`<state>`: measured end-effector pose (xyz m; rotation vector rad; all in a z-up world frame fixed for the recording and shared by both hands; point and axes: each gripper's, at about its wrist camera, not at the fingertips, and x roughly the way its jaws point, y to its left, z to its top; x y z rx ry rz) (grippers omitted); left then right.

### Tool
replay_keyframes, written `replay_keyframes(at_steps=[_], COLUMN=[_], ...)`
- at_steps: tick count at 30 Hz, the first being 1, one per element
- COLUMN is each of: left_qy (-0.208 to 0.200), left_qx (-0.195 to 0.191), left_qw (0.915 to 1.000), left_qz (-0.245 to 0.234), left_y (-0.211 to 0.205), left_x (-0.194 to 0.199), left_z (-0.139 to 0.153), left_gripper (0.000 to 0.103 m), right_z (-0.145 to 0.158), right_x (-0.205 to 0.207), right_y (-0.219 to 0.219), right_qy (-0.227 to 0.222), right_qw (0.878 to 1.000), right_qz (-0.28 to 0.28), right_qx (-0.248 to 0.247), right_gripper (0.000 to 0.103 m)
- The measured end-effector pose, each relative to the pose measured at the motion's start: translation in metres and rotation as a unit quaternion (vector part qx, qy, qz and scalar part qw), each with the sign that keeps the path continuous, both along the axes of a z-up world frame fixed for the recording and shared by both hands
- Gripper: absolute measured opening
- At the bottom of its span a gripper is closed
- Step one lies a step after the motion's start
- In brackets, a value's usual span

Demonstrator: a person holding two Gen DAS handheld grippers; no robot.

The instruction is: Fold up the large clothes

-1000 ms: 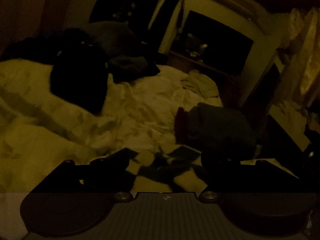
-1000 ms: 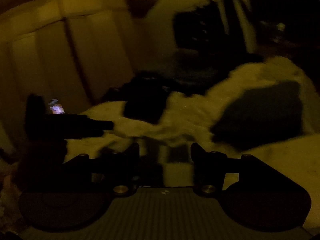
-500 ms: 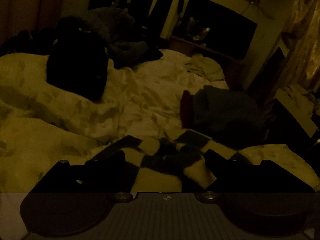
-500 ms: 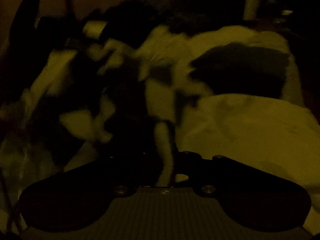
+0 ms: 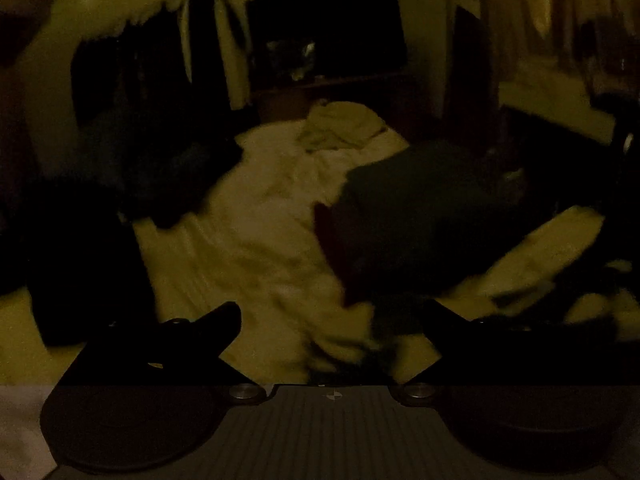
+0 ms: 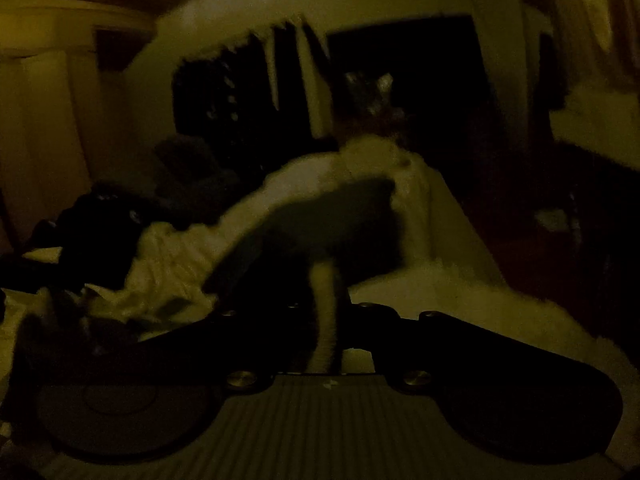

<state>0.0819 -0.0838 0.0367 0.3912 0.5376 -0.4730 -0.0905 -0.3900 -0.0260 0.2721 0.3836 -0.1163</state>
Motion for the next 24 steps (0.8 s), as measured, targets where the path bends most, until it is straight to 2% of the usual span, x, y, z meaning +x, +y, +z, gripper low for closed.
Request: replay_keyframes(at_steps=[2, 3, 5, 7, 8, 10, 12, 14, 16, 19, 22, 24], left_qy=[-0.024, -0.018, 0.034, 0.081, 0.092, 0.104, 0.089, 0.063, 0.056, 0.085, 0.103, 0.115], left_qx=[0.022, 0.024, 0.0, -0.026, -0.023, 0.017, 0.07, 0.083, 0.077, 0.067, 0.046, 0.05], left_qw=[0.9994, 0.9994, 0.9992, 0.9937, 0.9912, 0.9865, 0.9822, 0.9825, 0.9861, 0.9884, 0.9864, 0.983], left_qz=[0.013, 0.014, -0.019, -0.073, -0.092, -0.125, -0.149, -0.155, -0.136, -0.106, -0.119, -0.134], left_y=[-0.01, -0.013, -0.022, -0.032, -0.037, -0.052, -0.061, -0.058, -0.052, -0.047, -0.037, -0.034], left_x=[0.016, 0.023, 0.035, 0.037, 0.034, 0.023, 0.004, -0.009, -0.009, 0.004, 0.002, -0.004], left_z=[-0.003, -0.006, -0.011, -0.019, -0.025, -0.041, -0.057, -0.063, -0.064, -0.061, -0.05, -0.045], left_gripper=[0.103, 0.103, 0.103, 0.103, 0.103, 0.103, 0.103, 0.103, 0.103, 0.103, 0.103, 0.103], right_z=[-0.01, -0.013, -0.012, -0.014, -0.012, -0.013, -0.013, -0.015, -0.017, -0.019, -0.019, -0.019], right_x=[0.001, 0.001, -0.008, -0.005, -0.006, 0.0, 0.001, 0.003, 0.003, 0.005, 0.005, 0.003], right_y=[0.002, 0.002, 0.006, 0.002, 0.001, -0.001, 0.0, -0.002, -0.003, -0.003, -0.003, -0.006], right_qy=[0.011, 0.011, 0.011, 0.019, 0.022, 0.03, 0.035, 0.038, 0.041, 0.046, 0.045, 0.044], right_qw=[1.0, 1.0, 1.0, 1.0, 1.0, 0.999, 0.999, 0.999, 0.998, 0.998, 0.998, 0.998], right_qz=[0.005, 0.006, 0.008, 0.008, 0.008, 0.009, 0.01, 0.011, 0.014, 0.018, 0.018, 0.018], right_qx=[0.0, -0.003, -0.001, 0.009, 0.012, 0.019, 0.023, 0.029, 0.037, 0.039, 0.044, 0.052], right_gripper=[0.006, 0.006, 0.006, 0.006, 0.006, 0.006, 0.007, 0.007, 0.007, 0.008, 0.008, 0.008])
